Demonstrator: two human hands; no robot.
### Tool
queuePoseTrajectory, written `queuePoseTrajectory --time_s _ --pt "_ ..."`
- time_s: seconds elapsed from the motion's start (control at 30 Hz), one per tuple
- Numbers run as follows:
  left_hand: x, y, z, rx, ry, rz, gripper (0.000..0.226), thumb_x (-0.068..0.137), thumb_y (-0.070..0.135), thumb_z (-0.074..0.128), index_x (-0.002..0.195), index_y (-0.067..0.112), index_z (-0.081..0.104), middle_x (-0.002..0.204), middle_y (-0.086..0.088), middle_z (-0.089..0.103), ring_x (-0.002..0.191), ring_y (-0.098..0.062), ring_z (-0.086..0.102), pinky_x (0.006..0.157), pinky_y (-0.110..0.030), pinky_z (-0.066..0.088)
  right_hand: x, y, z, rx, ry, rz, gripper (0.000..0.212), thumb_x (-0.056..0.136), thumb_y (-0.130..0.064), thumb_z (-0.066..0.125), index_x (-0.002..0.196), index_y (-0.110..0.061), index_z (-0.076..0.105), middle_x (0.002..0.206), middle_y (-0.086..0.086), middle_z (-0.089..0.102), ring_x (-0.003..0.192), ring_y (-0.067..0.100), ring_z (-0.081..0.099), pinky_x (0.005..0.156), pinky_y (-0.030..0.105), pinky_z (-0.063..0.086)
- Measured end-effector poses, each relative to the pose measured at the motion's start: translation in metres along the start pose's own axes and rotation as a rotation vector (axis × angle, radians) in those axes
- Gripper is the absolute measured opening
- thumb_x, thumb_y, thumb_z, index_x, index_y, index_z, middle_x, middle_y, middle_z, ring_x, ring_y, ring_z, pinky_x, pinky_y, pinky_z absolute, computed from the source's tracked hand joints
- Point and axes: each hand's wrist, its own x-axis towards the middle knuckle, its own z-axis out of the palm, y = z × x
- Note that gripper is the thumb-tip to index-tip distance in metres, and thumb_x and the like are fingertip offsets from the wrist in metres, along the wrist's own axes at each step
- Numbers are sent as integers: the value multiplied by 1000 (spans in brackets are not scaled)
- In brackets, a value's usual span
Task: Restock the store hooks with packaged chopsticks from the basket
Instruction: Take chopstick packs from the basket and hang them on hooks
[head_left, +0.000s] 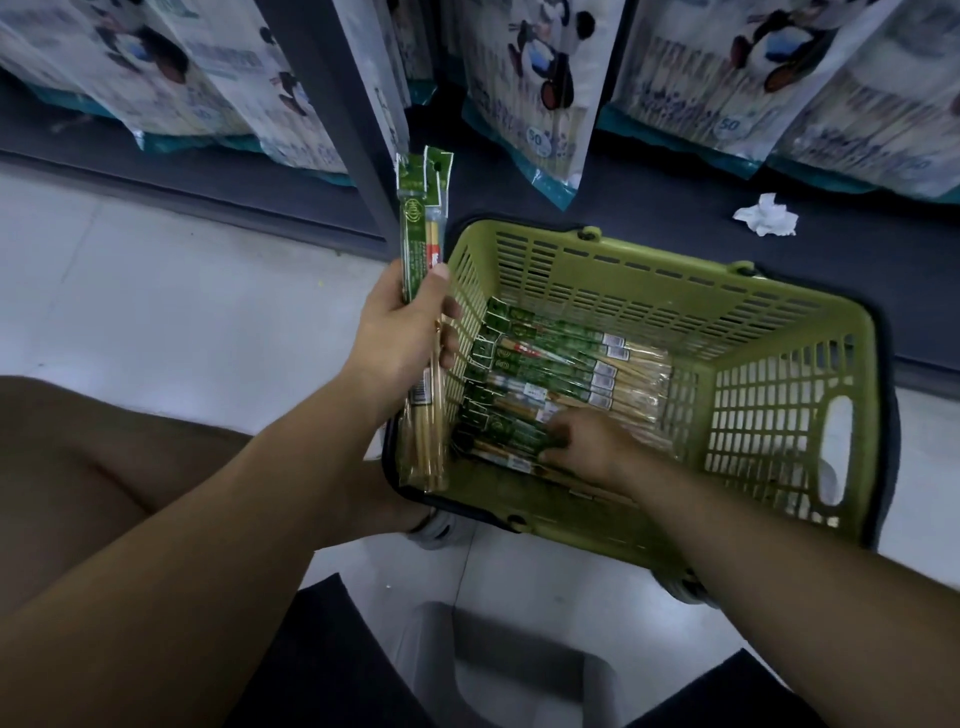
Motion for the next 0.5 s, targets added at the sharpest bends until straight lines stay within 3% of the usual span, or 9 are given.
queuePoseTrajectory --time_s 0.17,0.3,0.5 --pt "1 -4 1 -40 -24 -24 13 101 39 61 102 25 59 76 -4 67 53 -20 59 47 -30 50 11 14 19 -127 -1 13 60 86 -47 76 137 -23 56 132 5 61 113 25 60 91 38 54" --pt "3 -3 3 -30 -23 -23 13 102 37 61 102 24 59 75 -3 67 52 -19 59 48 -30 51 17 16 22 -165 -34 -5 50 84 -51 76 123 -21 62 121 5 64 101 23 61 86 39 56" --pt "3 -3 6 -17 -25 -27 13 103 35 61 107 22 60 75 -2 66 53 -18 59 49 -31 53 21 14 22 -245 -122 -64 50 89 -46 73 129 -19 64 126 3 61 107 22 61 89 36 54"
